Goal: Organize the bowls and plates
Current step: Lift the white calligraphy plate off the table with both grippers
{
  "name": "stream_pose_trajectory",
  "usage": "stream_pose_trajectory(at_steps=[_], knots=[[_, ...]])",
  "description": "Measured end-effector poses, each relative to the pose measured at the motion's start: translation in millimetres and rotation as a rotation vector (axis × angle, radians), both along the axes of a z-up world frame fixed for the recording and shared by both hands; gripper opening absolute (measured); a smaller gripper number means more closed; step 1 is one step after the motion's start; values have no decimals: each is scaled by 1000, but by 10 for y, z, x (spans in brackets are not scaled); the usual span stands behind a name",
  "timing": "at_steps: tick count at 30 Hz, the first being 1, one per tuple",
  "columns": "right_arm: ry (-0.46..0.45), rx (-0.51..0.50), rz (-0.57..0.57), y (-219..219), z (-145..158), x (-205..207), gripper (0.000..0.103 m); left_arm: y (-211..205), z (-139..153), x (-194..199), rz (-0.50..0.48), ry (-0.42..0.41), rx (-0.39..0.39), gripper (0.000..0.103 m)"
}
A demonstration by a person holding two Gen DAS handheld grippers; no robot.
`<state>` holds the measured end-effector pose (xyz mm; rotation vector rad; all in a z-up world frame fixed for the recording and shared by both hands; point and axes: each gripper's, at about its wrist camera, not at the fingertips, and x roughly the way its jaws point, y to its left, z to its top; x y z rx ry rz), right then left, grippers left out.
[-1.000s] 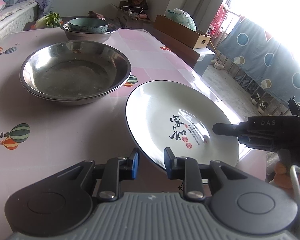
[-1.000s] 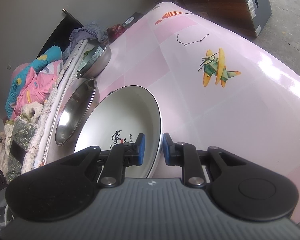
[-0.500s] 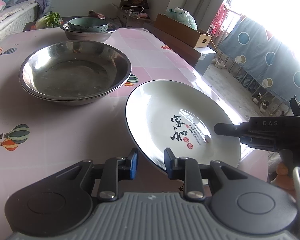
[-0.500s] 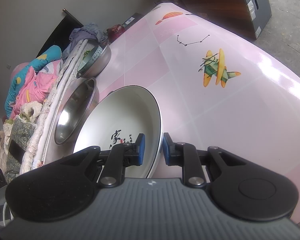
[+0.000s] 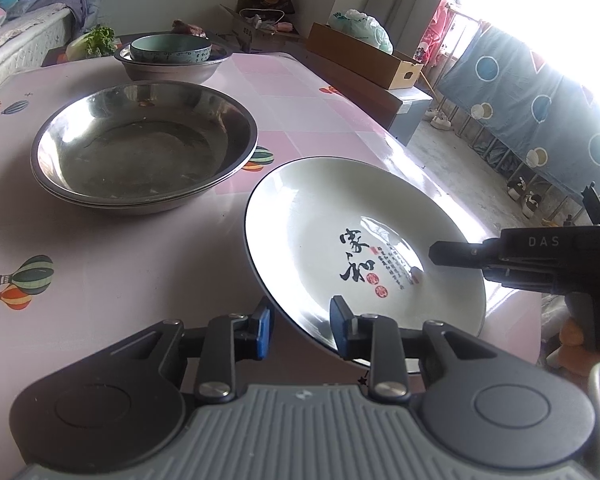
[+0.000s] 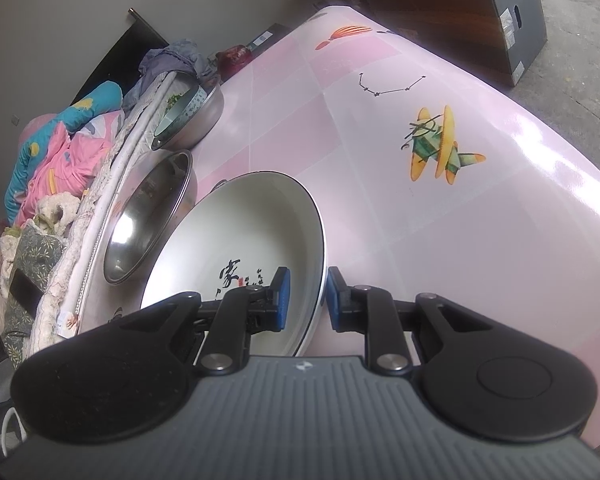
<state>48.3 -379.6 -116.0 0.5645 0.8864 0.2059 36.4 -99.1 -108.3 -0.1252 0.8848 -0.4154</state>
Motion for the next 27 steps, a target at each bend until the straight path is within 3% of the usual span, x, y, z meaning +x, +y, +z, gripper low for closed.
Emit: stream_pose_trajectory(at_steps=[7,18,22,27], knots=[[-23,-17,-11,-27,35,26,19,50,5,-33,2,11,-33,30],[-23,-34,-24,-65,-7,-169,14,79,7,201,16,-14,31,30],[-42,-75,-6,46,-12,-139,11,48,2,232,7,-23,35,22],[-54,-94,0,77,-8,-142,12,-16,3,235,-20,-46,78,26]])
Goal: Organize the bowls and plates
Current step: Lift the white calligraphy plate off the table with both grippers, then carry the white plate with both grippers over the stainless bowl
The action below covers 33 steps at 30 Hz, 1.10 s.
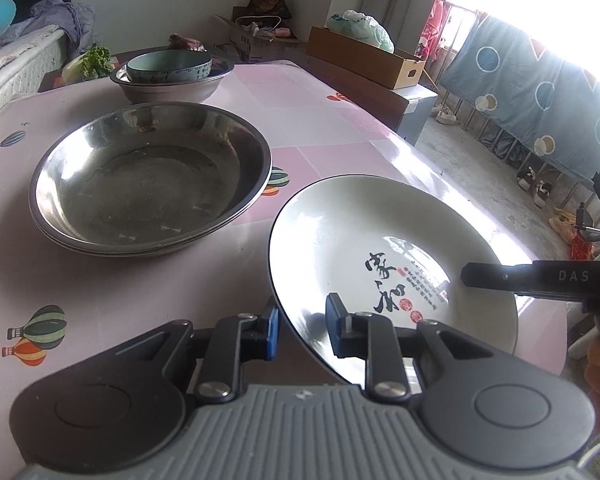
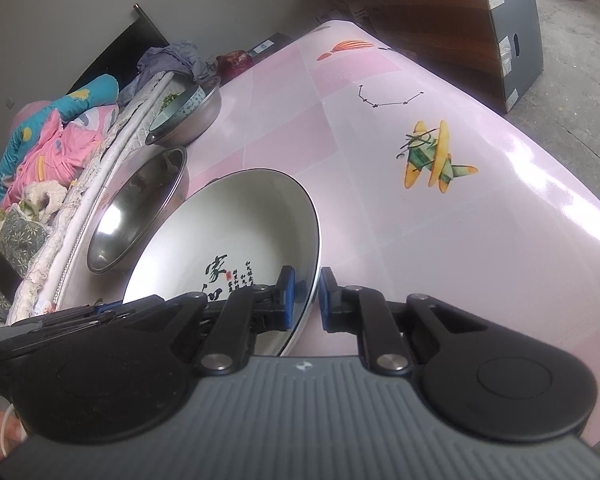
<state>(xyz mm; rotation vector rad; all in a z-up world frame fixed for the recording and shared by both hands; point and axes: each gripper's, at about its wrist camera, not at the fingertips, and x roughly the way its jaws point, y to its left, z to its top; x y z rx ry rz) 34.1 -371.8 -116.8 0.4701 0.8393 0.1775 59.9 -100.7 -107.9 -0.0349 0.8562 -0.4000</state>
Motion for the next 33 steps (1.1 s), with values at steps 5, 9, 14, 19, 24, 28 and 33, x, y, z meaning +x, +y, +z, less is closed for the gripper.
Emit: stream_pose_trajectory(at_steps=[5,9,14,19,24,28,33], knots=[[-12,-32,10,44,12,-1,13,-50,9,17,-6,3,27,28],[-10,-29,18,23,20,0,12,-18,17,16,-13,5,22,27],[-22,-78,9,100,34,60,14,-11,6,106,-6,21,19,33],[-31,-98,20,136,25,100,15,-6,6,103,9,27,2,26],[-34,-91,25,118,13,95,15,-25,1,107,-5,24,9,30],[-60,-133,32,187,8,77,18,-61,1,94,5,13,28,32],[-74,-162,45,238,24,49,19,-45,20,78,29,13,29,29]])
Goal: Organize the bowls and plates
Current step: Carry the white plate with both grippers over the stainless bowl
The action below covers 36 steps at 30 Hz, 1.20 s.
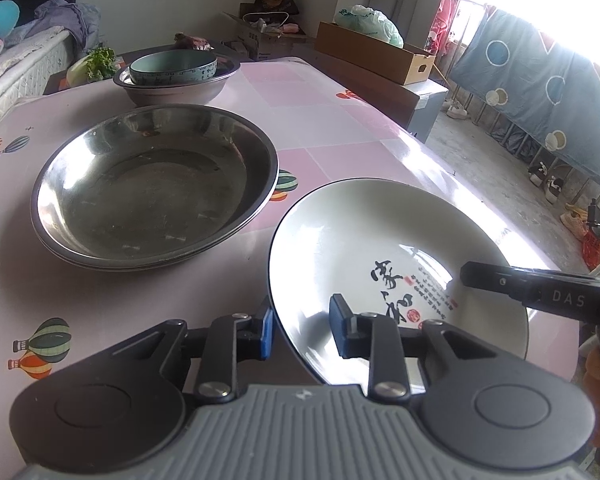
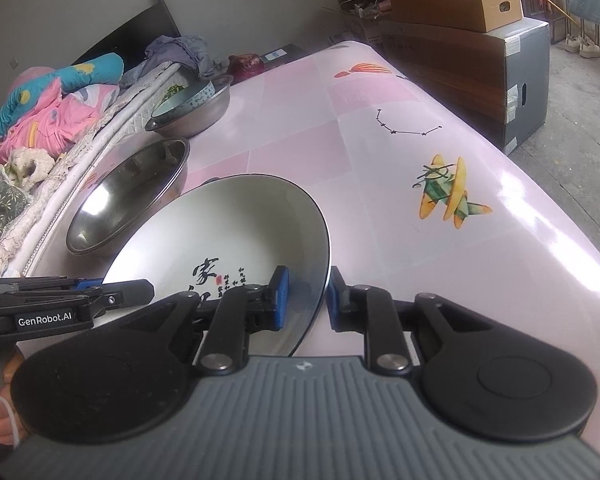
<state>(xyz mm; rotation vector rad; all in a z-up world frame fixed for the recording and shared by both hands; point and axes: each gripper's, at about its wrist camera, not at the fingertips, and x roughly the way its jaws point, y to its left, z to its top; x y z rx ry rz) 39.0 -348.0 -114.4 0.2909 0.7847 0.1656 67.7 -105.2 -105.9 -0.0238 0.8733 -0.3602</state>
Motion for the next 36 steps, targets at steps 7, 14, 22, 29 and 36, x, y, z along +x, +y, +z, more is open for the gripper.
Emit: stream_pose_trajectory(at_steps=[7,14,22,29,36], knots=[[3,7,9,0,30,12,18,11,14,-5,8,1,6,28],[0,16,10,-26,47,15,18,15,18,-3,11,2,5,28],[-13,15,10,-47,85,10,18,30,24,-5,16,2,0,27],[-19,15,7,-54,114,-27,18,28,53,-33,17,-12,-6,27],[-28,12,6,-48,171,-36,18,23,80,-45,25,-14,-9,27]])
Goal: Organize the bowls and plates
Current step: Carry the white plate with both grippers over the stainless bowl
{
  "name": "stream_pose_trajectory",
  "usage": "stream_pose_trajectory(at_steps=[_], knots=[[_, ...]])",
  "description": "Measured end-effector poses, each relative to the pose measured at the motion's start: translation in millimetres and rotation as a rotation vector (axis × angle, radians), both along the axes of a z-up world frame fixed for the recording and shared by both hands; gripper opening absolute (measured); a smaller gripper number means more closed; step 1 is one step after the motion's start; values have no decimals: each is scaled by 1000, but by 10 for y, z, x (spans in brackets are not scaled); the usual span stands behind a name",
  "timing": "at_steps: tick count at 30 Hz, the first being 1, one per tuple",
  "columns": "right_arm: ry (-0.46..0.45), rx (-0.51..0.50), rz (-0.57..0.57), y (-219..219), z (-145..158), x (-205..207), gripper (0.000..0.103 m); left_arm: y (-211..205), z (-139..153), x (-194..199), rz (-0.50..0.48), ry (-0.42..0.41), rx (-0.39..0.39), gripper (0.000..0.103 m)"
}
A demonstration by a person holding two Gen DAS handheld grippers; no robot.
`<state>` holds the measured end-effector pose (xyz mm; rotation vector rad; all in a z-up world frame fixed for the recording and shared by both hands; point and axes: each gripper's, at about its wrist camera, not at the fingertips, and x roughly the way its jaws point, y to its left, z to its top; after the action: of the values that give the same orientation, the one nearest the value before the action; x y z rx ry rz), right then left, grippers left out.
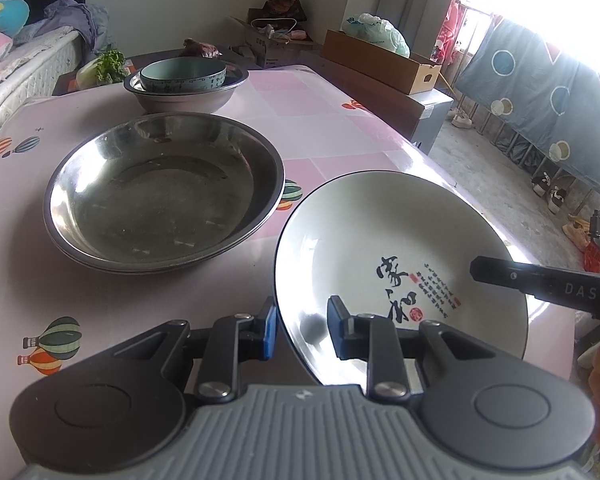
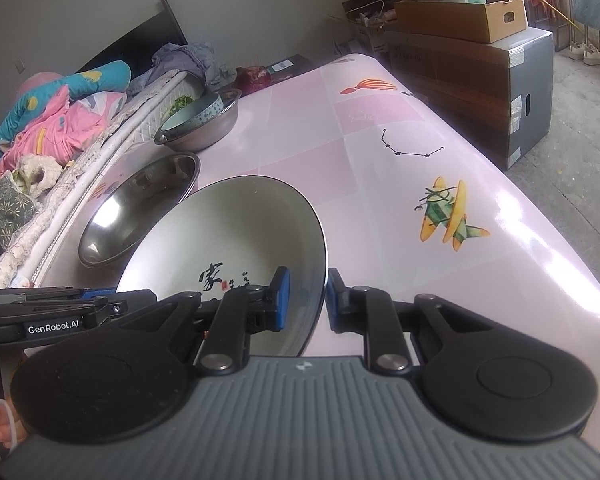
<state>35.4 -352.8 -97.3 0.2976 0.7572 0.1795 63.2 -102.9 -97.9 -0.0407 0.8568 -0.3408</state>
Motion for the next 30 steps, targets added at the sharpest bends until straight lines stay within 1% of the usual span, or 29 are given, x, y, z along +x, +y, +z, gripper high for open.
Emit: stream_pose_trajectory(at_steps=[22,26,30], knots=[[-20,-2,4,16,108,-17,18,39,102,-29,22,-26,-9,27],[-16,-1,1,16,89,-4,18,47,87,-27,21,-22,-8,27],[8,16,-10,-18,9,45,18,35,49,-21,11,-22,-3,27]])
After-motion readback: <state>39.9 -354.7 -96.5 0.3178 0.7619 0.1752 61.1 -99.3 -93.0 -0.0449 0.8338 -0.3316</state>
